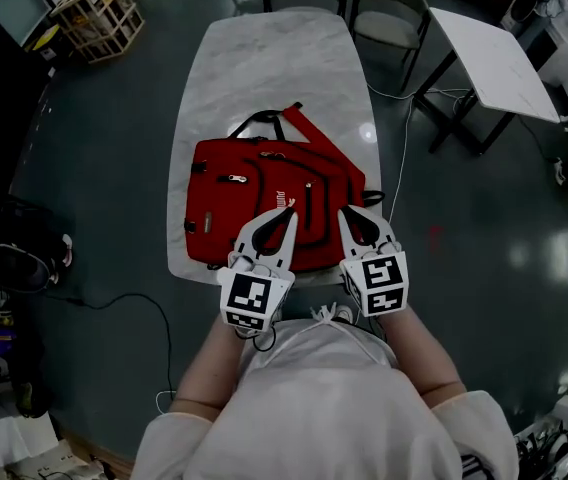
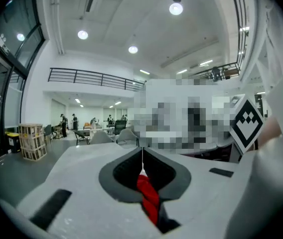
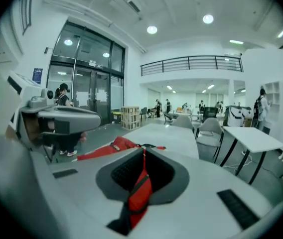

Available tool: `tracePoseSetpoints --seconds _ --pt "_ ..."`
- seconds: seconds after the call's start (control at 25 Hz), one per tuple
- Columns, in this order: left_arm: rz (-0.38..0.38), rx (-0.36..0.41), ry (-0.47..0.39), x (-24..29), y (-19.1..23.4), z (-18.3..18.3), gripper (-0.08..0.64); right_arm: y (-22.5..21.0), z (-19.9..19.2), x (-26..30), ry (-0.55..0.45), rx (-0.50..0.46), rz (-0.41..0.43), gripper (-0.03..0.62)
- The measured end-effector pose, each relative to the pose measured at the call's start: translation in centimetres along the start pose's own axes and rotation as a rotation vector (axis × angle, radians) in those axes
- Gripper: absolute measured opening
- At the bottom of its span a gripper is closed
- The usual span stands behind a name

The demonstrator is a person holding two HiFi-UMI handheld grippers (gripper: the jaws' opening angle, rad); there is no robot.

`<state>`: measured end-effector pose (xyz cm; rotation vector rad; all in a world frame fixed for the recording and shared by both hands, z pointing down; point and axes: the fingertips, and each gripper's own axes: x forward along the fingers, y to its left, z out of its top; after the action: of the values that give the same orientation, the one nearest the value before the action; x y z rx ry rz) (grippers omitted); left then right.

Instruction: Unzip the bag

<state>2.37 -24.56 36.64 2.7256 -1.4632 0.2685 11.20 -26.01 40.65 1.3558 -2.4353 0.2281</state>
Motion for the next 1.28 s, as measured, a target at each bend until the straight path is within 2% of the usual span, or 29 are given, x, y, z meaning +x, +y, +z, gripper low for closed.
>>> tracePoseSetpoints --seconds 0.16,0.32,0.48,0.6,0.8,1.12,1.28 --pt "-0.020 0.013 -0.105 -0.3 -0.8 3.5 0.023 0.3 3.8 -1.7 -0.128 -0.043 -0.032 0.034" --pt "0.060 0.023 -0.181 -0.8 -0.2 5.0 0.023 0.0 5.4 -2.9 -0.217 -0.037 -0.051 0.031" --pt "0.051 0.005 -0.181 -0.5 -0.7 4.7 0.023 0.1 5.8 -3.2 -0.243 -0.045 -0.050 0.028" --pt "0.029 -0.011 -0.173 -0.3 -1.2 4.6 0.023 0.1 5.3 -3.4 -0.240 -0.008 -0.045 0.028" --pt "-0.041 -0.002 -0.151 0.0 -3.1 4.3 0.022 0.5 5.0 -3.6 -0.262 0.017 -0.035 0.026" --pt "-0.021 -0.035 -0.151 -0.2 -2.7 4.4 0.023 0.9 4.7 -3.6 -0.252 0.031 -0.018 0.026" --pt "-0.014 -0.027 -0.130 -0.3 -2.4 3.6 0.023 1.1 4.4 -3.6 -0.252 0.050 -0.007 0.026"
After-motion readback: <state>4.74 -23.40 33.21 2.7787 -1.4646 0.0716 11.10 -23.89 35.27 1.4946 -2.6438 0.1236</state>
